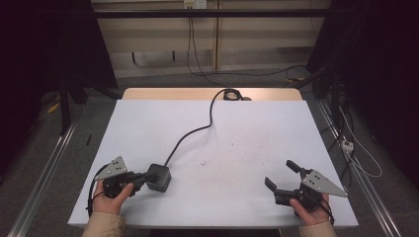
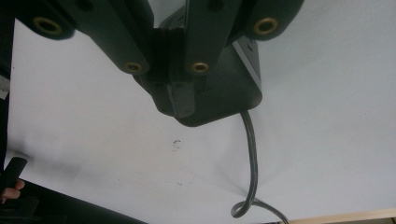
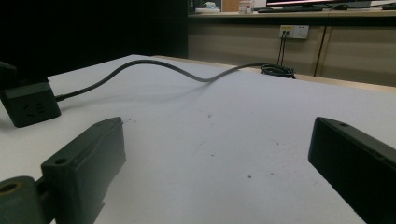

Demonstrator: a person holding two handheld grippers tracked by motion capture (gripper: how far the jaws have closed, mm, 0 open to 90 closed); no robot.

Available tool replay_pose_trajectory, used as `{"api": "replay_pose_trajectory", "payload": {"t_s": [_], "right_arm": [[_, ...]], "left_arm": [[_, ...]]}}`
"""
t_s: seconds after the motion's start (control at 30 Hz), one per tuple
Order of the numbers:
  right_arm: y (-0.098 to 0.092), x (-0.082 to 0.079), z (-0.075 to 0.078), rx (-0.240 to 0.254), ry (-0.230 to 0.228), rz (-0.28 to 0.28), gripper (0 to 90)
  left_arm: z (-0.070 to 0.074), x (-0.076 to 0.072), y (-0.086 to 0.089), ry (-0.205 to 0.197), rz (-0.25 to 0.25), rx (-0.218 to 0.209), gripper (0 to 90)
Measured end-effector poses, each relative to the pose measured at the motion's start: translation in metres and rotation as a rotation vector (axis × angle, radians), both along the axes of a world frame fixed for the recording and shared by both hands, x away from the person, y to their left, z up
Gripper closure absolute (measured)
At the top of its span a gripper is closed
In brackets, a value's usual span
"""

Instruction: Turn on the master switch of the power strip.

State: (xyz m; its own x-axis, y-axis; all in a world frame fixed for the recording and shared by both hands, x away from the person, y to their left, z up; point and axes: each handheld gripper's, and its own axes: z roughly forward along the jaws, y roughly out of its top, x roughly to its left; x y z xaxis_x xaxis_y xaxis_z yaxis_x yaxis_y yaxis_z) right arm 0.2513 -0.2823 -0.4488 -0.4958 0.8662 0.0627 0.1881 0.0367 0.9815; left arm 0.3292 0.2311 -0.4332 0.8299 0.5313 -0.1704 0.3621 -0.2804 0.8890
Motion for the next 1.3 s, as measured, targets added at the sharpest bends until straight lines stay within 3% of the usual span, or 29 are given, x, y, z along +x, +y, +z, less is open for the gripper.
{"api": "replay_pose_trajectory", "payload": {"t_s": [1.3], "right_arm": [[0.0001,-0.0002,0.0003,-0.003,-0.003,-0.002,3.3]], "left_arm": [[0.0015,0.0003,-0.0007,0.004,-0.001,0.015,90.0]]}}
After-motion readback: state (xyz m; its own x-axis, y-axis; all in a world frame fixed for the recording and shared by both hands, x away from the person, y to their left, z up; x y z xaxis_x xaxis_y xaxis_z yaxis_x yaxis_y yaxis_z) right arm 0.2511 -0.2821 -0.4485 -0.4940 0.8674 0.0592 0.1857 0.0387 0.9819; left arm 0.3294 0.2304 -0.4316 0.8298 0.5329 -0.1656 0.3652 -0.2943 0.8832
